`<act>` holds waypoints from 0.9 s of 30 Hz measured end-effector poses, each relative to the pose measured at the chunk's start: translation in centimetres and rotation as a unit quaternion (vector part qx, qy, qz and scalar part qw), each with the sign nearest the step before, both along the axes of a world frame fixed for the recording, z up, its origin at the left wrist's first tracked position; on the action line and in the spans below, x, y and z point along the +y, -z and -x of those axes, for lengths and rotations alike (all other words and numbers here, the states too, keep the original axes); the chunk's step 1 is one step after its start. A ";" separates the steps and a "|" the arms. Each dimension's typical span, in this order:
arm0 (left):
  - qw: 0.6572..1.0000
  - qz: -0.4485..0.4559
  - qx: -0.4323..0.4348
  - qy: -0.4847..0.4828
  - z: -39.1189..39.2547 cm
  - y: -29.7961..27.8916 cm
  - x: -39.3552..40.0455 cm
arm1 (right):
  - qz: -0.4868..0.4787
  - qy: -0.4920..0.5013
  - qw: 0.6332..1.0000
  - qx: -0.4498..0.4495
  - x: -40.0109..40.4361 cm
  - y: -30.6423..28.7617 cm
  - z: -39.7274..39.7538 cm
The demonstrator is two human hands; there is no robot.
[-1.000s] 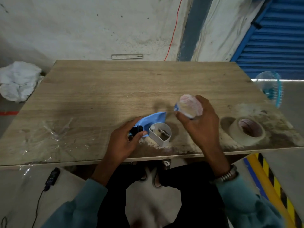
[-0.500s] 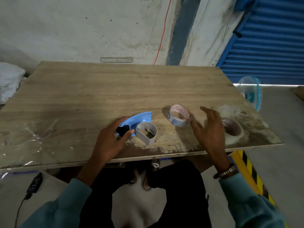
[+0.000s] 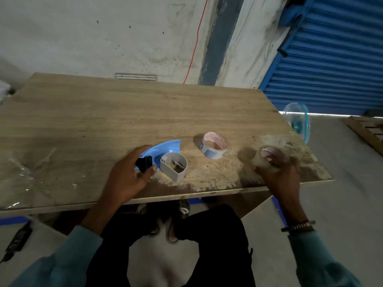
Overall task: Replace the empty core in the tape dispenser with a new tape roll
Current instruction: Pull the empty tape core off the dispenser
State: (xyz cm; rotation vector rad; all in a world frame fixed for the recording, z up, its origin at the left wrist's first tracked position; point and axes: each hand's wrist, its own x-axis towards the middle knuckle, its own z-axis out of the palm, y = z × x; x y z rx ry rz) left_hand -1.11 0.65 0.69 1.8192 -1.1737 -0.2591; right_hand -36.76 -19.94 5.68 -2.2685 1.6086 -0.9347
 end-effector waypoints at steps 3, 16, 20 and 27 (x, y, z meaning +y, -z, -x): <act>1.000 -0.001 -0.002 0.003 0.0 0.0 0.0 | 0.007 0.037 0.997 -0.069 2.3 -1.4 -2.3; 0.995 0.036 0.086 0.028 -0.3 -0.9 0.7 | -0.121 -0.430 0.886 -0.126 9.0 -1.4 -14.2; 0.991 0.024 0.124 0.047 -1.0 -0.6 0.7 | -0.185 -0.465 0.858 -0.118 7.9 -1.9 -14.7; 0.985 0.036 0.160 0.053 -1.3 -0.3 0.6 | -0.165 -0.485 0.857 -0.054 7.2 -0.2 -15.5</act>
